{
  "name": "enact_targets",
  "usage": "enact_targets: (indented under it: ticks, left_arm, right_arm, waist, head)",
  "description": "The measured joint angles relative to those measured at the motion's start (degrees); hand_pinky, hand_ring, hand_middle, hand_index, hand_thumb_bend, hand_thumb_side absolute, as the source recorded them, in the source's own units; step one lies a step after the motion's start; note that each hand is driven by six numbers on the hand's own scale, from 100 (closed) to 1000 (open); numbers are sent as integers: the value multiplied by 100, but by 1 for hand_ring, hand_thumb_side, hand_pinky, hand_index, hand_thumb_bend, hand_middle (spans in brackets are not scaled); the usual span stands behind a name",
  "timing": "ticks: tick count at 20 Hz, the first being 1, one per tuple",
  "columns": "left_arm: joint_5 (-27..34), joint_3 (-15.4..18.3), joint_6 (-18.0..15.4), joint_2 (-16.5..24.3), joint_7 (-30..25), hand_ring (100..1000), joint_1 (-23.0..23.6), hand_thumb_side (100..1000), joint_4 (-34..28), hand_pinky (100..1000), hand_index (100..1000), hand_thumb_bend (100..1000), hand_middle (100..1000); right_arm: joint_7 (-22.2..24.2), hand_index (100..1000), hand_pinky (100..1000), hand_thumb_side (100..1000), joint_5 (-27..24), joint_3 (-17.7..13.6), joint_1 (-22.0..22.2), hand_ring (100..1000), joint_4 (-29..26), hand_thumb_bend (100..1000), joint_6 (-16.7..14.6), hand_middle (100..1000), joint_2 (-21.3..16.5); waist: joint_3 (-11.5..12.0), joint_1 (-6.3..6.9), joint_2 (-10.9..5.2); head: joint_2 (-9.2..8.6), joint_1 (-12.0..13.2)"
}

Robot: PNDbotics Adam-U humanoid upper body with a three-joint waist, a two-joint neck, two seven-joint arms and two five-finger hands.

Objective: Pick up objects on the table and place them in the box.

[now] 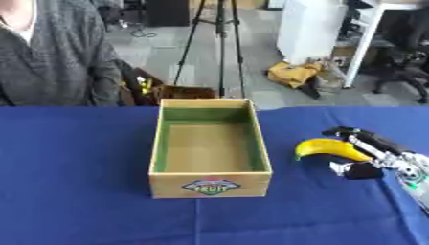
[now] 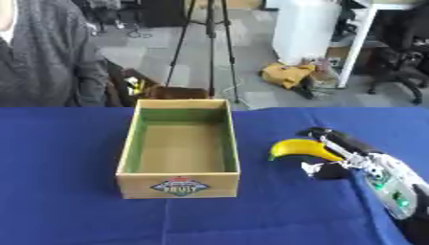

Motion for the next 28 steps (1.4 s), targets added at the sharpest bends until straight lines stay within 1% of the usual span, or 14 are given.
enact_targets:
  ticks: [1, 4, 12, 15, 21, 26, 28]
  left_arm:
    - [2, -1, 0, -10, -2, 506, 0, 968, 0, 723, 727, 257, 506]
    - [6, -1, 0, -31, -6, 506, -1, 968, 0, 723, 727, 257, 506]
    - [7, -16, -3, -31, -26, 506, -5, 970, 0, 724, 728, 257, 506]
    - [7, -20, -5, -31, -32, 506, -5, 969, 1, 724, 728, 255, 506]
    - [7, -33, -14, -31, -42, 507, -5, 970, 1, 724, 728, 254, 506]
    - [8, -34, -29, -32, -57, 507, -5, 971, 1, 724, 728, 255, 506]
    - [8, -34, -33, -32, -61, 507, -5, 974, 1, 725, 728, 257, 506]
  right_arm:
    - [-20, 946, 925, 453, 1, 0, 0, 1000, 12, 100, 6, 977, 2]
    - [-142, 946, 938, 446, 8, 0, -2, 1000, 19, 100, 40, 1000, 4]
    - [-492, 947, 955, 415, 48, 0, -4, 1000, 18, 100, 179, 1000, 5]
    - [-569, 948, 959, 431, 51, 0, -4, 1000, 15, 100, 221, 1000, 5]
    - [-565, 948, 957, 467, 59, 0, 2, 1000, 78, 100, 245, 1000, 5]
    - [-515, 949, 958, 470, 59, -1, 9, 1000, 123, 100, 265, 1000, 5]
    - [-508, 949, 941, 475, 58, -3, 29, 1000, 129, 100, 271, 1000, 5]
  waist:
    - [2, 2, 1]
    - [2, 20, 1]
    - [-18, 28, 1]
    - [-17, 31, 1]
    - [-14, 75, 1]
    - [-15, 83, 12]
    - [-24, 83, 12]
  head:
    - [0, -7]
    - [0, -14]
    - [-1, -37]
    - [-1, -38]
    - [-19, -39]
    - [-19, -34]
    - [-19, -29]
